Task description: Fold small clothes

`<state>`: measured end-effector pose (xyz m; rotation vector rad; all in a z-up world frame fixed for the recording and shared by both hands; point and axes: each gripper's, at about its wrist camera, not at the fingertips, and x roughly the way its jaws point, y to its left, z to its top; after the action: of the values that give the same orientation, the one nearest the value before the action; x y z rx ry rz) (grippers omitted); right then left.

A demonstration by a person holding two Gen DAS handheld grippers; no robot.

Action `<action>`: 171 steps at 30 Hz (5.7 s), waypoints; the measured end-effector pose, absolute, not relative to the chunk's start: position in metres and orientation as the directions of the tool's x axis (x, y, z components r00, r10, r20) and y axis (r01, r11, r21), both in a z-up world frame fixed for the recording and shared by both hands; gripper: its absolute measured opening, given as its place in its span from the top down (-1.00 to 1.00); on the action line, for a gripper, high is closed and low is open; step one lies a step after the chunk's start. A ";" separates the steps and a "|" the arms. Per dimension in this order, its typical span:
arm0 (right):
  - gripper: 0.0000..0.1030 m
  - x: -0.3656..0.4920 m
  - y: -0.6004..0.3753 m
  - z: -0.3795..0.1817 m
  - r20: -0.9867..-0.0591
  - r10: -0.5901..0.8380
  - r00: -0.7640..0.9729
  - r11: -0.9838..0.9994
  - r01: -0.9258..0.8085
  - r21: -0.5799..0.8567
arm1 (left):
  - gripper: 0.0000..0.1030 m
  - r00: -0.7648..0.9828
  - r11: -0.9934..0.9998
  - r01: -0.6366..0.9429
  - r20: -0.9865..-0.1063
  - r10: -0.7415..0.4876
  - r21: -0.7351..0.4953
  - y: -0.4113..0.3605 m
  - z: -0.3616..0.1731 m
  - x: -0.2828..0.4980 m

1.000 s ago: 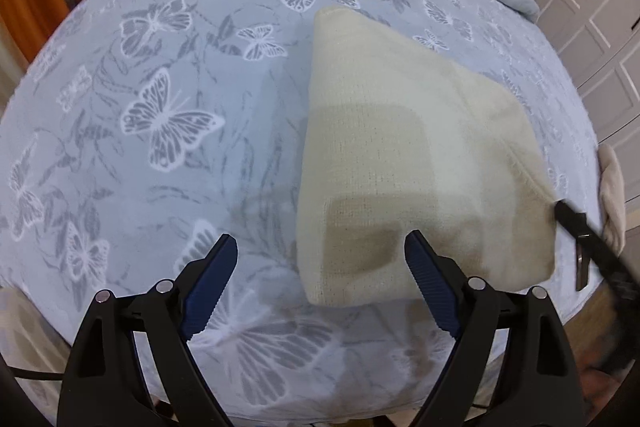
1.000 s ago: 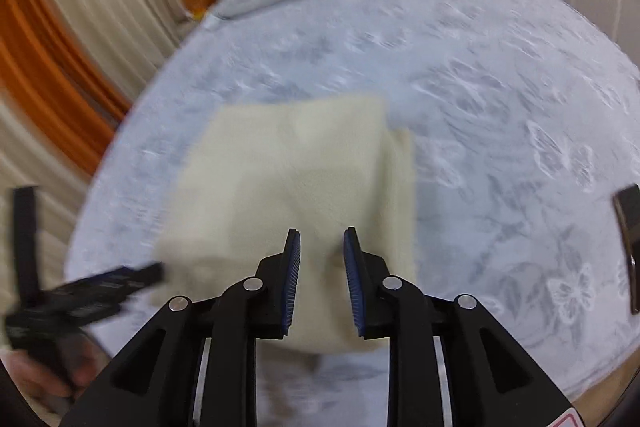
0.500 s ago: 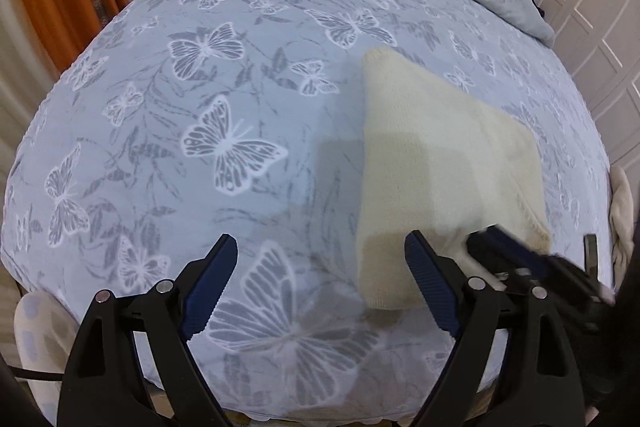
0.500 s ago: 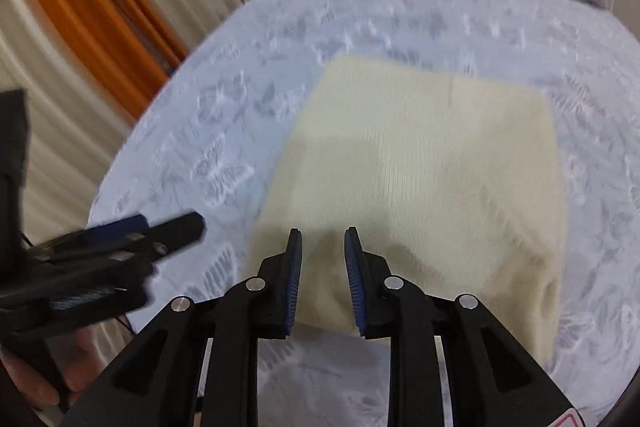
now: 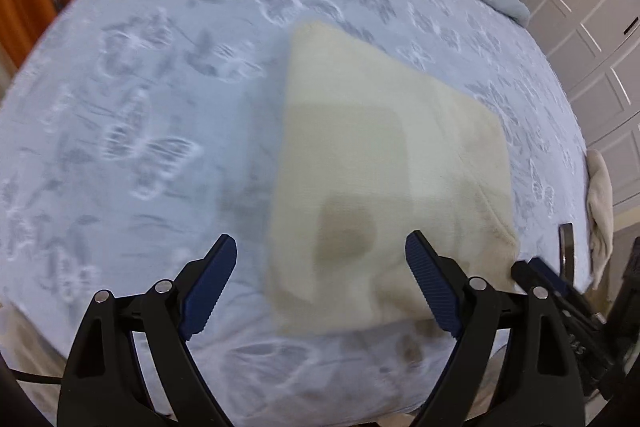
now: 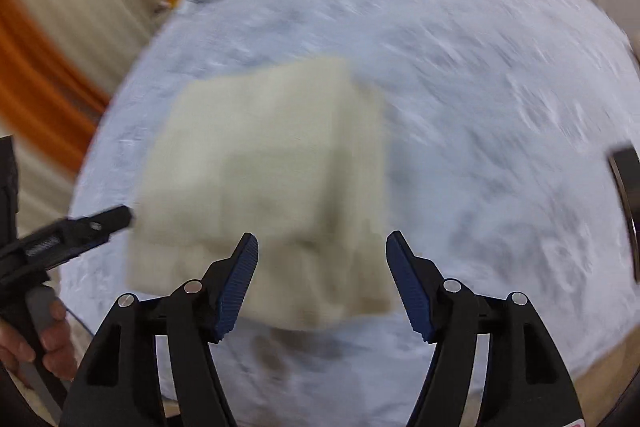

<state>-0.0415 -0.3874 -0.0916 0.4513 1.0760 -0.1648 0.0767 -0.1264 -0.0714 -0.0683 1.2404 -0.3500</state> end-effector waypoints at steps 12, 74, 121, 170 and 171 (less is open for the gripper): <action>-0.67 -0.020 -0.404 -0.155 -0.861 0.271 0.430 0.795 0.405 0.452 | -0.89 0.269 0.953 0.255 -0.934 -0.235 -0.166 -0.164 -0.112 0.094; 0.14 -0.041 -0.346 -0.135 -0.826 0.358 0.436 0.754 0.386 0.531 | -0.16 0.076 0.903 0.203 -0.913 -0.401 -0.379 -0.126 -0.106 0.051; 0.17 -0.133 -0.262 0.149 -0.499 0.187 0.846 0.940 -0.006 0.342 | -0.15 0.505 0.805 0.468 -0.637 -0.582 -0.365 -0.044 0.170 -0.036; 0.14 0.005 -0.226 -0.116 -0.866 0.170 0.470 0.944 0.176 0.280 | -0.29 0.407 0.928 0.182 -0.834 -0.372 -0.325 0.046 -0.092 0.070; 0.15 0.002 -0.225 -0.108 -0.856 0.161 0.491 0.945 0.175 0.278 | -0.26 0.409 0.926 0.188 -0.831 -0.377 -0.328 0.048 -0.088 0.068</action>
<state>0.0015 -0.2249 -0.1076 0.3509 1.0642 -0.0089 0.0679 0.0477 -0.0883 -0.1942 1.0946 -0.3585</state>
